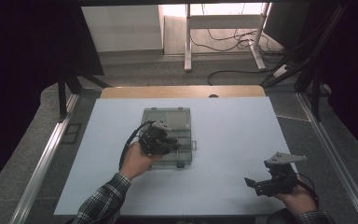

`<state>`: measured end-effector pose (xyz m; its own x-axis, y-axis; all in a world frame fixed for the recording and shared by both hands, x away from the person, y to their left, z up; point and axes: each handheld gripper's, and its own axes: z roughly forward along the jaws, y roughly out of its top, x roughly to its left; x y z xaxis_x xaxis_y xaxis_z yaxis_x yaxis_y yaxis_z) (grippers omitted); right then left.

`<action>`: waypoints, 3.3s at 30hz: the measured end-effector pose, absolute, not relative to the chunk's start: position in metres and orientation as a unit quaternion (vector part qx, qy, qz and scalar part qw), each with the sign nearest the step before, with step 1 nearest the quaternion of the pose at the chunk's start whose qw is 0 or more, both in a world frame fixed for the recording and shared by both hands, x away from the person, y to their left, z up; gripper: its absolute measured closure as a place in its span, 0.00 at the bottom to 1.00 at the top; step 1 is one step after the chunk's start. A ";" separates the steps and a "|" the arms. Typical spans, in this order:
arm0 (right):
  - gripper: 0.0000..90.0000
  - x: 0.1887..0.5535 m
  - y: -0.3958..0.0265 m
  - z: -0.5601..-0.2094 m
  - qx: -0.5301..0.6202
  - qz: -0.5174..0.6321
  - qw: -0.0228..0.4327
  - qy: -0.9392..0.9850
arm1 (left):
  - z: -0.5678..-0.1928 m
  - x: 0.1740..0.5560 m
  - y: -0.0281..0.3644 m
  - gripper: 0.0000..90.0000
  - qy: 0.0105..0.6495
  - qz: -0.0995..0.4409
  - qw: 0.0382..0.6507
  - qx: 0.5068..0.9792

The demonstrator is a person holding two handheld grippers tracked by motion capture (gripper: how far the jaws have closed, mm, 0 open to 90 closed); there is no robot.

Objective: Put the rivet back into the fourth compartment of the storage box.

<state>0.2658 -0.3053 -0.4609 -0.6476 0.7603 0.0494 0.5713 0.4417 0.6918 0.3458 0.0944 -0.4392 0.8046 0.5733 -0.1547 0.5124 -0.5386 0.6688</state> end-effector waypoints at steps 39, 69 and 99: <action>0.00 0.266 -0.305 -0.462 0.397 0.343 0.133 0.841 | -0.444 0.401 0.074 0.83 0.335 0.051 0.366 0.867; 0.00 0.265 -0.304 -0.463 0.395 0.337 0.131 0.845 | -0.484 0.414 0.061 0.82 0.348 0.043 0.318 0.881; 0.00 0.265 -0.304 -0.463 0.395 0.335 0.133 0.845 | -0.477 0.413 0.059 0.53 0.351 0.035 0.330 0.876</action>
